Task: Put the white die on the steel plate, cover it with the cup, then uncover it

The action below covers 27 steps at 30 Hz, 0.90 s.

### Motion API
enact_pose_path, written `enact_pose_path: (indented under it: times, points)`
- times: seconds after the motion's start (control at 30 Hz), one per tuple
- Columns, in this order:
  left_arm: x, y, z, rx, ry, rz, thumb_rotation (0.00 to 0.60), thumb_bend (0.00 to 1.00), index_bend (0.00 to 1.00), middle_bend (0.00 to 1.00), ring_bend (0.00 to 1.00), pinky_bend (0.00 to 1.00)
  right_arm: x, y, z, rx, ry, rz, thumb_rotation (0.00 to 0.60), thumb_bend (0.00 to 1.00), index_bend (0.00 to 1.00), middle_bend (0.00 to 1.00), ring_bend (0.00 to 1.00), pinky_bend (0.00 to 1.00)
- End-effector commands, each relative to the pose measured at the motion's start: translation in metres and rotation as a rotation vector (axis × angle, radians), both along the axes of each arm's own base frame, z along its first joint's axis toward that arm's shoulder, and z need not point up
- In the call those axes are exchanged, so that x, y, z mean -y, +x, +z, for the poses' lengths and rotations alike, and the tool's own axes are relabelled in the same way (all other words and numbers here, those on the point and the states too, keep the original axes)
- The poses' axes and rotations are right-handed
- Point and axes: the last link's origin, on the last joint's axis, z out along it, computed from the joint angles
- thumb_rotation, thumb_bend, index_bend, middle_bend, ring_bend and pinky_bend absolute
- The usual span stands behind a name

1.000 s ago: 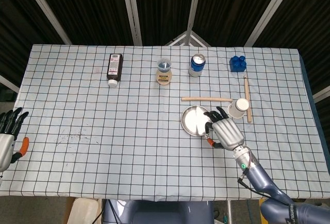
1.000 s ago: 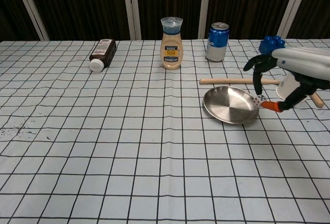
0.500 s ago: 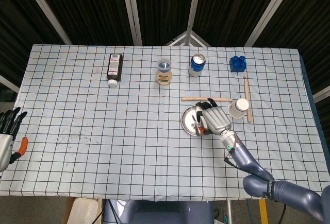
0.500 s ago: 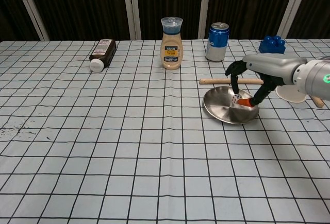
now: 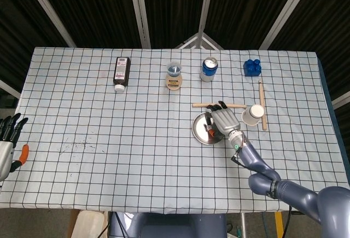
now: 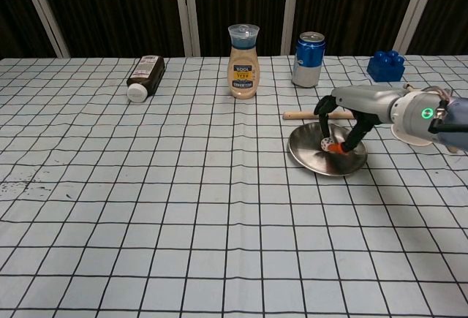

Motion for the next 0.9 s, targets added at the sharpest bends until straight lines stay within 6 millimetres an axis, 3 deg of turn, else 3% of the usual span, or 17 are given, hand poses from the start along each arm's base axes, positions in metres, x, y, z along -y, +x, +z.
enact_pose_path:
  times: [0.03, 0.2, 0.43, 0.63, 0.77, 0.9]
  points:
    - [0.000, 0.000, 0.000, 0.000, 0.003, -0.001, 0.600, 0.71, 0.08, 0.00, 0.00, 0.00, 0.000, -0.002, 0.000, -0.027, 0.000, 0.011, 0.600, 0.19, 0.38, 0.18, 0.12, 0.00]
    - [0.000, 0.000, 0.000, -0.001, 0.000, 0.000, 0.600, 0.71, 0.08, 0.00, 0.00, 0.00, 0.000, -0.003, 0.004, -0.041, -0.016, 0.011, 0.600, 0.03, 0.18, 0.15, 0.10, 0.00]
    - [0.000, 0.000, 0.000, -0.003, 0.002, -0.003, 0.600, 0.71, 0.08, 0.00, 0.00, 0.00, -0.006, 0.005, 0.020, -0.006, -0.059, 0.028, 0.600, 0.02, 0.17, 0.15, 0.10, 0.00]
    - [-0.001, 0.000, -0.001, -0.004, -0.006, -0.004, 0.600, 0.71, 0.09, 0.00, 0.00, 0.00, -0.014, 0.005, 0.074, 0.043, -0.172, 0.058, 0.600, 0.02, 0.20, 0.15, 0.10, 0.00]
    - [0.001, 0.001, -0.002, -0.003, -0.011, -0.009, 0.600, 0.71, 0.09, 0.00, 0.00, 0.00, -0.015, -0.014, 0.114, 0.031, -0.252, 0.012, 0.600, 0.02, 0.21, 0.15, 0.12, 0.00]
    - [0.002, 0.002, -0.003, -0.006, -0.012, -0.011, 0.600, 0.71, 0.09, 0.00, 0.00, 0.00, -0.017, -0.035, 0.135, 0.002, -0.288, -0.042, 0.600, 0.02, 0.25, 0.15, 0.14, 0.00]
